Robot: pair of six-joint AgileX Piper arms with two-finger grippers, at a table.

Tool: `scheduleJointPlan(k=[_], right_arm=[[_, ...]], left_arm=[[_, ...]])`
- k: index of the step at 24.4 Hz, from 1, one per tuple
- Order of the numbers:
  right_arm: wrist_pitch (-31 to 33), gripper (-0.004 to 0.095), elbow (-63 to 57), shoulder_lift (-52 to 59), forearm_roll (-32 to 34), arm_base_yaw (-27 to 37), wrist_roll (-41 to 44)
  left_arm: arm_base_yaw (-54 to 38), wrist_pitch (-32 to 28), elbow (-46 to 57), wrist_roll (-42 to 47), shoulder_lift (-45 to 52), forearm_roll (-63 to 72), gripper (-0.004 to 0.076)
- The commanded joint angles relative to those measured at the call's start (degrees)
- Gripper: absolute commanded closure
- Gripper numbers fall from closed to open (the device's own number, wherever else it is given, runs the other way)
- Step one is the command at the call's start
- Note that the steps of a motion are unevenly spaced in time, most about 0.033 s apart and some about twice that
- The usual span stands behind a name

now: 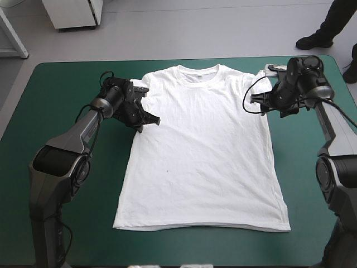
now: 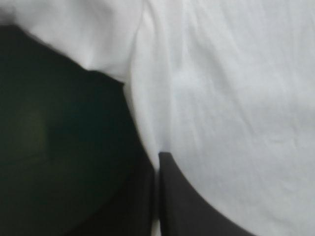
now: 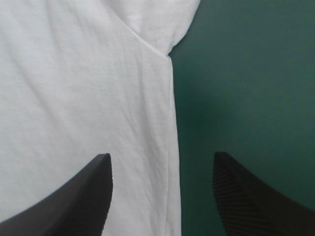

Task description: Fold the cloth

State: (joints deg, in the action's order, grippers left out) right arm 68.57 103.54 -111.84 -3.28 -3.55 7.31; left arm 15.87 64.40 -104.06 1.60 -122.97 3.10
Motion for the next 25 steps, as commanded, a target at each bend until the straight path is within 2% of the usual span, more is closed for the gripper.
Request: scheduleJointPlan(k=[1, 7, 13, 18, 20, 21, 22, 25], right_arm=[[-2.2, 0.0345, 1.9, -0.1, -0.3, -0.3, -0.6], [-4.5, 0.0353, 1.9, -5.1, -0.6, -2.0, 0.5], [-2.3, 0.0612, 1.7, -10.0, 0.8, -3.5, 1.2], [-2.6, 0.0671, -0.6, -11.3, 0.9, -3.5, 0.5], [-2.6, 0.0785, -2.0, -11.4, 0.9, -3.5, 0.2], [-2.4, 0.0889, -2.6, -11.4, 0.9, -3.5, -0.3], [-2.4, 0.092, -3.3, -11.4, 1.2, -3.5, -0.3], [-2.4, 0.0925, -3.8, -11.4, 1.3, -3.5, -0.4]], left_arm=[[0.2, -1.8, 0.1, 0.9, 0.5, 0.6, 0.0734], [0.2, -2.5, 0.1, 0.8, 0.5, 0.6, 0.0734], [0.2, -2.6, 0.1, 0.8, 0.5, 0.6, 0.0734], [0.2, -2.8, 0.1, 0.8, 0.5, 0.6, 0.0734], [0.2, -2.8, 0.1, 0.8, 0.5, 0.6, 0.0734], [0.2, -2.8, 0.1, 0.8, 0.5, 0.6, 0.0734], [0.2, -3.0, 0.1, 0.8, 0.5, 0.6, 0.0734], [0.2, -2.9, 0.1, 0.8, 0.5, 0.6, 0.0734]])
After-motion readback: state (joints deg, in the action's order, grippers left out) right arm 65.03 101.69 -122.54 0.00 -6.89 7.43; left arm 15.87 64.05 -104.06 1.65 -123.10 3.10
